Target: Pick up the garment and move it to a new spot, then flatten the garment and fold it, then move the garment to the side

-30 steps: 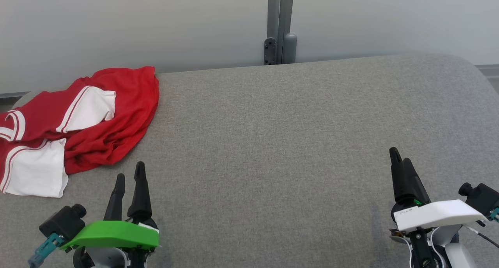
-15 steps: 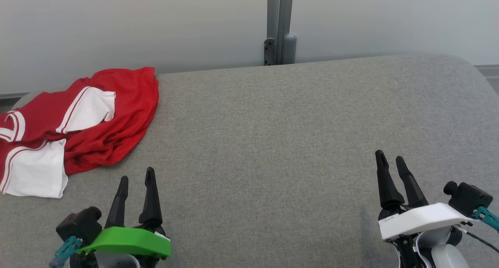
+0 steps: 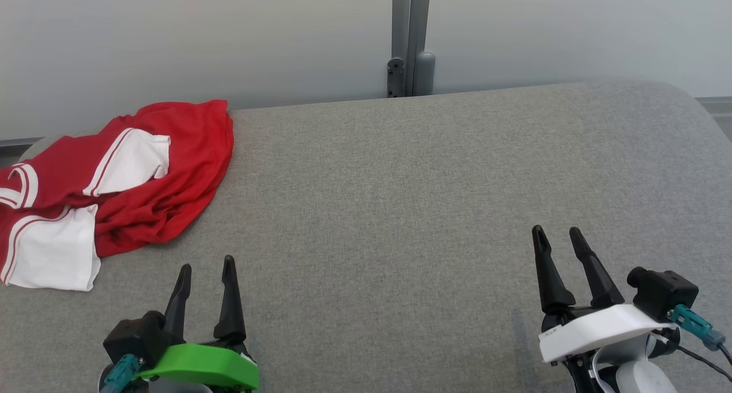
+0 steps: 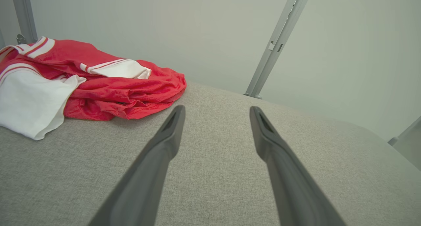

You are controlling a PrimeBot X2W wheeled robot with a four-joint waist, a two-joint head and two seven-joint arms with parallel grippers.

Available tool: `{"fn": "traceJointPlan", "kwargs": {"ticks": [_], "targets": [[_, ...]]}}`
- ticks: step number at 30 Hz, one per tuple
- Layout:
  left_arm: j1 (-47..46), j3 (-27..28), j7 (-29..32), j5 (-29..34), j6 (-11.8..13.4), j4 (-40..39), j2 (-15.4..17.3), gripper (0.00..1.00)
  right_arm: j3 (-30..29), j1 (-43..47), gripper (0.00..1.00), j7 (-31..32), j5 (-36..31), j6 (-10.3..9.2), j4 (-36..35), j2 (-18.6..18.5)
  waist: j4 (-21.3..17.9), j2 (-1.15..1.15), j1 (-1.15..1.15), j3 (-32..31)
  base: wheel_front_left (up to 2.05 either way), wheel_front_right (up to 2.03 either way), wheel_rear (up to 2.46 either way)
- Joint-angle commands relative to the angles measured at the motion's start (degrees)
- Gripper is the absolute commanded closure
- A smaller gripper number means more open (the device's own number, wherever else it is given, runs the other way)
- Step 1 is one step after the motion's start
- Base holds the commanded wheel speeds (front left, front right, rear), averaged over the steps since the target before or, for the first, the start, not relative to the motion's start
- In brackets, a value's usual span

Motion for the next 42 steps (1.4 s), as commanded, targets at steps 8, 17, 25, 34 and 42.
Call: {"fn": "traceJointPlan", "kwargs": {"ticks": [8, 17, 25, 34, 42], "targets": [[0.6, 0.1, -1.6, 5.6, 0.7, 0.3, 0.5, 0.00, 0.6, 0.5, 0.00, -1.6, -5.6, 0.03, -1.1, -0.4, 0.1, 0.00, 0.00, -0.1, 0.00, 0.00, 0.00], [1.1, 0.0, -2.6, 9.8, 1.0, 0.7, 0.5, 0.00, 1.0, 1.0, 0.00, -2.6, -9.9, 0.03, -0.3, -0.4, 0.2, 0.00, 0.00, -0.2, 0.00, 0.00, 0.00], [1.6, -0.4, -3.5, 13.1, 1.4, 0.8, 0.5, 0.00, 1.4, 1.1, 0.00, -3.6, -13.7, 0.03, 0.5, -0.5, 0.3, 0.00, 0.00, -0.3, 0.00, 0.00, 0.00], [2.2, -1.0, -4.5, 16.4, 1.9, 0.8, 0.5, 0.00, 1.7, 1.3, 0.00, -4.5, -17.5, 0.03, 0.3, -0.5, 0.3, 0.00, 0.00, -0.3, 0.00, 0.00, 0.00], [2.4, -1.3, -5.2, 18.9, 2.2, 1.1, 0.6, 0.00, 2.0, 1.5, 0.00, -5.3, -20.6, 0.03, 0.3, -0.5, 0.3, 0.00, 0.00, -0.3, 0.00, 0.00, 0.00]]}}
